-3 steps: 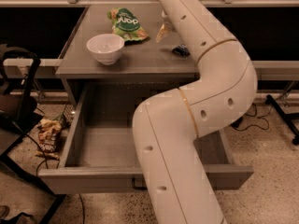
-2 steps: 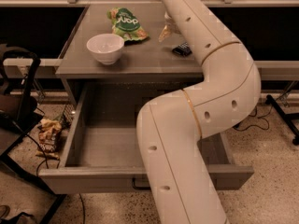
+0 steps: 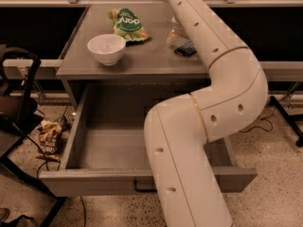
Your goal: Place rxbar blueberry into top drawer
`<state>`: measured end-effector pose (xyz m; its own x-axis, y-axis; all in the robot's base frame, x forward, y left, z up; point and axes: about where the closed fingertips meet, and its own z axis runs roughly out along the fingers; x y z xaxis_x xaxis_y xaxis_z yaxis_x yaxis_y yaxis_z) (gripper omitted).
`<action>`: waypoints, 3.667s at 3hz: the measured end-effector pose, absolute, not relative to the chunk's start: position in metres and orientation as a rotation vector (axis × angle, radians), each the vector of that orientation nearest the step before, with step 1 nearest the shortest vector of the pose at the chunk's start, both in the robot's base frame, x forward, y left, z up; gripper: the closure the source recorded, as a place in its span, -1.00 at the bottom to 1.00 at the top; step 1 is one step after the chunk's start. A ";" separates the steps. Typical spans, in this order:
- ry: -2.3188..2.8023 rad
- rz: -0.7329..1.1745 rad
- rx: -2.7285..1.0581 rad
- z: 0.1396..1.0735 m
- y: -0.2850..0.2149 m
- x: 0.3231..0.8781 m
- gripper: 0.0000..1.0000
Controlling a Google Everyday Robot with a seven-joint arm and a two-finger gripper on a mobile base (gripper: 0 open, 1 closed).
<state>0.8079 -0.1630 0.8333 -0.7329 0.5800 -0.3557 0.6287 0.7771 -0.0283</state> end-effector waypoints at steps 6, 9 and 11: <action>2.625 -0.210 0.978 0.838 -0.171 0.809 1.00; 2.712 -0.133 0.726 0.907 -0.183 0.766 1.00; 2.732 -0.041 0.565 0.962 -0.216 0.709 1.00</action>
Offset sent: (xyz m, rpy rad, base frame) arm 0.0029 -0.0054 -0.0103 0.0043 -0.0026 -0.0337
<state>0.7089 -0.2164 0.9618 -0.8592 0.3795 -0.3430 0.3895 0.9200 0.0422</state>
